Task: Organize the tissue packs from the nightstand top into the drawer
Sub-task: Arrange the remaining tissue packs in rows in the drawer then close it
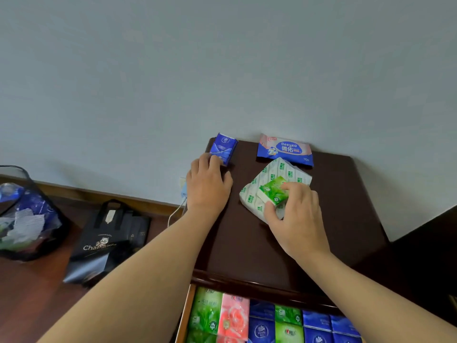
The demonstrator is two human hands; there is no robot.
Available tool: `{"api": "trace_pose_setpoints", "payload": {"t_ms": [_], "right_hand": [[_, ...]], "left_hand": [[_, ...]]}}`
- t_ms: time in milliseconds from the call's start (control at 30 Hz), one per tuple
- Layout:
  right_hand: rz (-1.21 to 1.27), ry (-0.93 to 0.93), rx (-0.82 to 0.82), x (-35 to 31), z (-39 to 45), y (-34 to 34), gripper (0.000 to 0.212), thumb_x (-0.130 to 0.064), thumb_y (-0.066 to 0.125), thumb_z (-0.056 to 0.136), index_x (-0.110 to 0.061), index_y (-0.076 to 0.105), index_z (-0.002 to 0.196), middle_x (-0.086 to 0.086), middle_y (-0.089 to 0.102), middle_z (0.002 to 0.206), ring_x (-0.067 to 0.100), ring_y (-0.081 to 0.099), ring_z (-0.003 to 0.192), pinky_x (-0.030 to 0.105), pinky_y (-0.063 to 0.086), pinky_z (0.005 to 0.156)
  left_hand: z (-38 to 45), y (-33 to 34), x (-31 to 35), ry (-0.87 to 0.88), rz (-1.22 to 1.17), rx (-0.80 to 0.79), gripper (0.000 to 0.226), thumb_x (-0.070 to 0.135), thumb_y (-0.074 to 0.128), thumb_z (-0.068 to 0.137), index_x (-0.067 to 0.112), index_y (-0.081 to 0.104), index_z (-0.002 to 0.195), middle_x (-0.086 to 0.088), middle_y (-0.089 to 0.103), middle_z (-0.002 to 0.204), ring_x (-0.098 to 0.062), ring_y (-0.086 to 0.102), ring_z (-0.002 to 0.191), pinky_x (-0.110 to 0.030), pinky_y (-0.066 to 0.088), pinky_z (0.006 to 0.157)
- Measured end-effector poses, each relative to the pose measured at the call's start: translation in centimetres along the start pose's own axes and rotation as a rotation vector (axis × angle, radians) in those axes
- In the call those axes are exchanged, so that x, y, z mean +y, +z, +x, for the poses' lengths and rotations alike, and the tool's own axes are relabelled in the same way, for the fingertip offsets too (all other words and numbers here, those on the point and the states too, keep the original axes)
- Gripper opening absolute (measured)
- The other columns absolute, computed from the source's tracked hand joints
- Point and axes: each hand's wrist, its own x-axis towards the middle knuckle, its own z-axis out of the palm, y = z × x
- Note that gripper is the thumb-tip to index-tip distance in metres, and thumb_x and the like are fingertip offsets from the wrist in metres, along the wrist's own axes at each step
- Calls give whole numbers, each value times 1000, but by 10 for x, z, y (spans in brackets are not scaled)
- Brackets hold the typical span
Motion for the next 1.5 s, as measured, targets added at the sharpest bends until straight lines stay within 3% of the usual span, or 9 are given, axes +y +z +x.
{"api": "trace_pose_setpoints", "payload": {"t_ms": [300,433,567,733,867,1100,1300,1400,1500], "right_hand": [[-28,3,10,1,2,4,47,-53,58,91,-22,48,126,-4,53,119,11,48,100,32,53,82],[-42,-4,17,4,3,8,51,-57,51,91,-24,48,129,-6,52,120,9,47,100,30,53,81],[-81,-9,9,5,3,9,56,-57,47,92,-23,48,136,-5,51,124,10,46,103,31,52,84],[-77,21,-24,3,4,7,66,-58,47,92,-18,46,144,-2,51,133,12,48,113,34,54,91],[-10,44,-22,3,4,3,62,-51,57,93,-15,48,142,4,54,131,19,46,115,39,53,94],[112,-13,36,-10,-25,-34,54,-41,69,94,-15,56,140,10,53,136,35,47,122,51,39,107],[300,-251,-32,-25,-122,-71,52,-47,54,102,-29,48,150,-2,45,144,17,45,127,34,37,109],[399,-302,-155,-41,-177,-78,50,-48,59,102,-31,50,148,-8,43,145,12,44,132,28,38,112],[435,-343,-269,-55,-220,-75,45,-47,70,95,-28,58,134,-8,45,143,10,45,136,23,36,115]], "left_hand": [[26,16,7,61,83,57,39,43,58,91,17,48,118,-3,50,127,-28,48,116,-43,43,99],[45,26,9,61,43,48,67,48,59,93,22,38,151,-10,34,157,-32,39,139,-46,35,114],[60,36,6,108,141,-77,63,56,45,100,33,34,158,-7,32,163,-29,28,149,-47,22,124],[44,24,8,91,61,-24,34,44,52,101,29,55,132,-6,56,128,-29,46,117,-42,38,103],[-2,2,4,15,15,2,39,36,51,104,28,48,141,-12,54,129,-32,47,112,-44,41,95],[-130,-71,-4,-151,-366,69,42,31,41,108,47,42,146,-8,47,125,-20,38,109,-36,33,96],[-221,-120,-11,-346,-802,131,30,36,46,109,42,47,138,-1,59,120,-20,59,110,-36,51,89],[-257,-133,-15,-547,-1028,82,19,42,61,102,51,52,116,-6,68,107,-26,73,93,-36,62,73],[-286,-135,-31,-631,-1075,53,21,40,70,97,49,54,106,-8,69,107,-26,75,88,-42,64,76]]}}
